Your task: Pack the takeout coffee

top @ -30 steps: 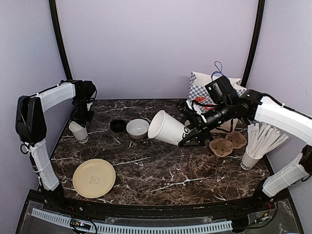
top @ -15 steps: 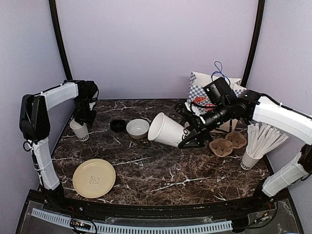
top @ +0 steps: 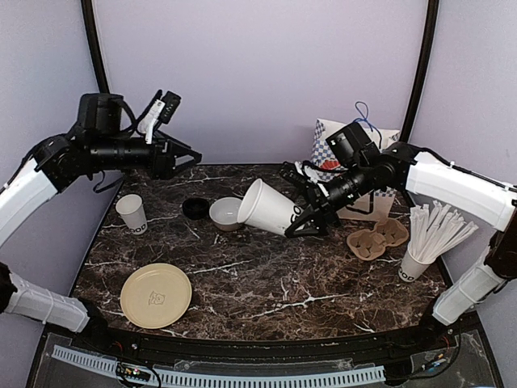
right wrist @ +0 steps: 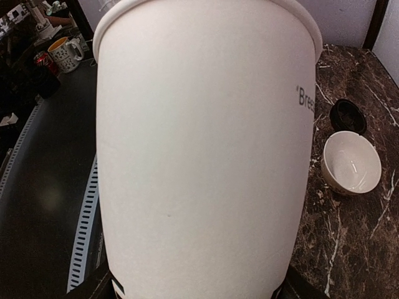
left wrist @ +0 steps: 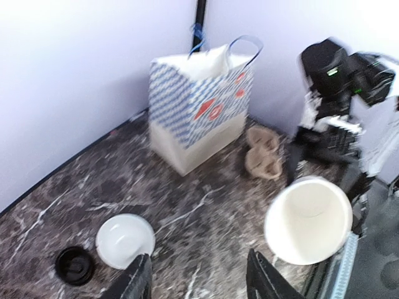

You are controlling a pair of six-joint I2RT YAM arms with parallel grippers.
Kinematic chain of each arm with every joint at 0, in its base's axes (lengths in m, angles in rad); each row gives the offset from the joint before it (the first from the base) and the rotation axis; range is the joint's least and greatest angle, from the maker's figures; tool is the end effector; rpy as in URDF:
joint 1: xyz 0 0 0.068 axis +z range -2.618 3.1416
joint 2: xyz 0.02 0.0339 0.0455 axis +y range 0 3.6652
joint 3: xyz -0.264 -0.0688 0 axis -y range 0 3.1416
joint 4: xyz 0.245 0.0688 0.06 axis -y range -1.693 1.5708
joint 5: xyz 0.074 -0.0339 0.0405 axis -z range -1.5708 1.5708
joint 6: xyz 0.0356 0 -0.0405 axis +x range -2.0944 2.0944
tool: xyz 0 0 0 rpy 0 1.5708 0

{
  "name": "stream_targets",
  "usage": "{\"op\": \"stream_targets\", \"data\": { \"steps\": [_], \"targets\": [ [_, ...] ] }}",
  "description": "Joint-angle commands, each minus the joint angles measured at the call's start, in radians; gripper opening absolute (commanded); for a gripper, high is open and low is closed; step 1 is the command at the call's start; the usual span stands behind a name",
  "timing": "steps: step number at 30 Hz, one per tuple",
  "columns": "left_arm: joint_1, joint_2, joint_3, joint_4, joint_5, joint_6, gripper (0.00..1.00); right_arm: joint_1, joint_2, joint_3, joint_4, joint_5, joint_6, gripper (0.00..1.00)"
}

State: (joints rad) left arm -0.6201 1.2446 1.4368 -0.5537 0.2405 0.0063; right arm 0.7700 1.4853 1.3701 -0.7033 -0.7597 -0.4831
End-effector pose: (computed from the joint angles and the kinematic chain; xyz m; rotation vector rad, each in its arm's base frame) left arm 0.2115 -0.1615 0.4309 0.7628 1.8219 -0.6376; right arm 0.2097 0.2375 0.3351 -1.6469 1.6550 1.0415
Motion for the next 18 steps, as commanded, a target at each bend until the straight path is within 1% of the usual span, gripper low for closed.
{"op": "stream_targets", "data": {
  "steps": [1, 4, 7, 12, 15, 18],
  "targets": [
    [0.016, -0.134, -0.224, 0.404, 0.422, -0.078, 0.55, -0.006, 0.023, 0.057, 0.018, -0.039, 0.041, 0.65],
    [0.008, -0.164, -0.291, 0.479, 0.491, -0.143, 0.57, -0.007, 0.032, 0.077, 0.022, -0.044, 0.063, 0.65],
    [-0.023, -0.157, -0.303, 0.487, 0.490, -0.153, 0.57, -0.008, 0.037, 0.092, 0.036, -0.029, 0.093, 0.65],
    [-0.119, -0.083, -0.245, 0.392, 0.413, -0.108, 0.57, -0.008, 0.047, 0.114, 0.049, -0.008, 0.125, 0.65],
    [-0.146, -0.037, -0.212, 0.368, 0.432, -0.099, 0.57, -0.008, 0.050, 0.119, 0.057, 0.002, 0.140, 0.65],
    [-0.183, -0.001, -0.197, 0.353, 0.413, -0.067, 0.57, -0.008, 0.046, 0.116, 0.059, 0.013, 0.139, 0.65]
  ]
}}
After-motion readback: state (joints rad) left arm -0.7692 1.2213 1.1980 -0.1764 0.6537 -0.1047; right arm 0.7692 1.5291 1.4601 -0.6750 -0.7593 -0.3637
